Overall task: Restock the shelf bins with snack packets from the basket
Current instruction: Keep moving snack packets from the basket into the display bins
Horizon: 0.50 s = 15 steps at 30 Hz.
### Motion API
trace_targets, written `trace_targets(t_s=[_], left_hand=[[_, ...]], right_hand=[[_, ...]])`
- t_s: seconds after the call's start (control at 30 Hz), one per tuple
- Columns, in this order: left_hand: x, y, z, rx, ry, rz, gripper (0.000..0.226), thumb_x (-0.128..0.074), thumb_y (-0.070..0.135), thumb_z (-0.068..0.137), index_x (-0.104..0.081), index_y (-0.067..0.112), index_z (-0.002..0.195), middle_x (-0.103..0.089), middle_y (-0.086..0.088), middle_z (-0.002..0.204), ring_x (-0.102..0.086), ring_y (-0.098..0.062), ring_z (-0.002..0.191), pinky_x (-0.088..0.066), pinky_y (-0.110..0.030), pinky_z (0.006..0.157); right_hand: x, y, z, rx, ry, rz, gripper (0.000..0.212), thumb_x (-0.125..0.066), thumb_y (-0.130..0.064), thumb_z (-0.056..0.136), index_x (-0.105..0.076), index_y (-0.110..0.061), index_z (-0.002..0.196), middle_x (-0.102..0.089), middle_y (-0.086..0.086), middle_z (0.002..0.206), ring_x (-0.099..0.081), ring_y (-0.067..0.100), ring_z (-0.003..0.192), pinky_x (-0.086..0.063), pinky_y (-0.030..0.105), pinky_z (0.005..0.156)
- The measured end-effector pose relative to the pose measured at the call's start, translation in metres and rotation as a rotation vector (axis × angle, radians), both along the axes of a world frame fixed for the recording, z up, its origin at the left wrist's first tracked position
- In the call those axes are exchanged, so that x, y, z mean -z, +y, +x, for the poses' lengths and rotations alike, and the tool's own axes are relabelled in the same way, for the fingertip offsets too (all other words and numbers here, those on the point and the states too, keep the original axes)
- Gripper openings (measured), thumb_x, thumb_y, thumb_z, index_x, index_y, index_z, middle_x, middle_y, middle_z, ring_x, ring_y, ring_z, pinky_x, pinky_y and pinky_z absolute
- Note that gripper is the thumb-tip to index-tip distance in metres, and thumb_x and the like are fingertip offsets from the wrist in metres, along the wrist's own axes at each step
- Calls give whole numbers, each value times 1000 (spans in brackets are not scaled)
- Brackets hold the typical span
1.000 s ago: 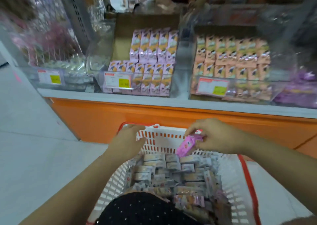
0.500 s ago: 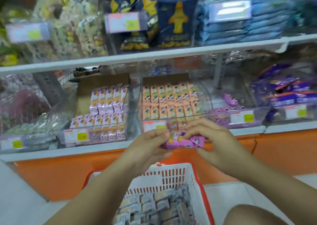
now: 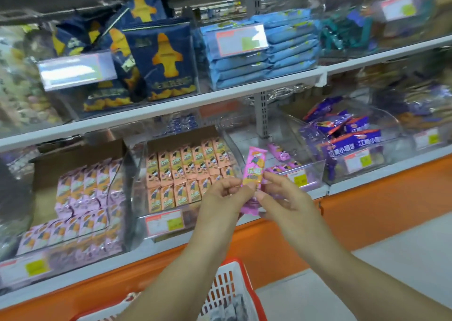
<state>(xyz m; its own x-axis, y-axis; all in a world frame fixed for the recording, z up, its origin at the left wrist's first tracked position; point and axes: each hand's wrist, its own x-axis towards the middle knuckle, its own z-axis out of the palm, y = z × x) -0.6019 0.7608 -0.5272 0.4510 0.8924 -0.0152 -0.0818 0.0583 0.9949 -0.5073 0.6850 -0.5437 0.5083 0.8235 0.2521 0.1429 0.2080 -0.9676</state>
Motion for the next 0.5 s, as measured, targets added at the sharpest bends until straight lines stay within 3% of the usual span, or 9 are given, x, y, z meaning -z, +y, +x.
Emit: trace_targets(t_s=[0.07, 0.13, 0.23, 0.3, 0.33, 0.4, 0.5], left_hand=[[0, 3, 8, 26, 68, 93, 10, -66, 18, 87, -62, 9, 89, -69, -8, 77, -68, -24, 72, -54, -48, 88], [-3, 10, 10, 45, 155, 197, 7, -64, 22, 89, -65, 15, 87, -71, -5, 84, -68, -24, 83, -53, -47, 89], [-9, 28, 12, 49, 253, 371, 9, -59, 20, 91, -66, 23, 85, -71, 5, 89, -66, -9, 87, -53, -26, 83], [-13, 43, 16, 5, 355, 554, 11, -56, 22, 93, -63, 30, 92, -65, 14, 95, -60, 3, 87, -47, -10, 74], [-14, 53, 19, -21, 405, 657, 14, -55, 21, 94, -61, 33, 95, -61, 18, 102, -56, 7, 91, -44, -9, 77], [-13, 75, 25, -41, 518, 853, 23, -51, 19, 95, -55, 36, 110, -49, 20, 118, -45, 8, 106, -35, -14, 92], [-5, 109, 40, 15, 694, 963, 43, -47, 27, 97, -41, 30, 140, -33, 10, 141, -31, 3, 120, -21, -17, 104]], right_hand=[[-1, 6, 5, -10, -1, 19, 32, -60, -23, 90, -47, -51, 98, -57, -26, 93, -57, -22, 77, -46, 3, 66], [-3, 11, 14, -10, 1, 27, 33, -60, -18, 91, -47, -45, 106, -52, -32, 88, -53, -27, 73, -41, -1, 60], [-10, 25, 32, 1, -10, 8, 35, -64, -13, 89, -51, -37, 111, -59, -24, 89, -58, -20, 72, -45, 3, 59], [-16, 41, 49, 49, -63, -22, 36, -66, -14, 87, -54, -33, 116, -64, -15, 100, -64, -6, 79, -52, 14, 66], [-18, 50, 62, 82, -110, -40, 37, -66, -13, 87, -54, -29, 119, -63, -13, 102, -63, -2, 81, -53, 19, 67], [-21, 72, 89, 128, -212, -92, 38, -64, -11, 88, -53, -22, 122, -62, -11, 97, -60, 1, 77, -48, 17, 61], [-17, 106, 126, 160, -372, -244, 36, -61, -13, 88, -53, -15, 123, -62, -1, 93, -53, 6, 64, -38, 13, 49]])
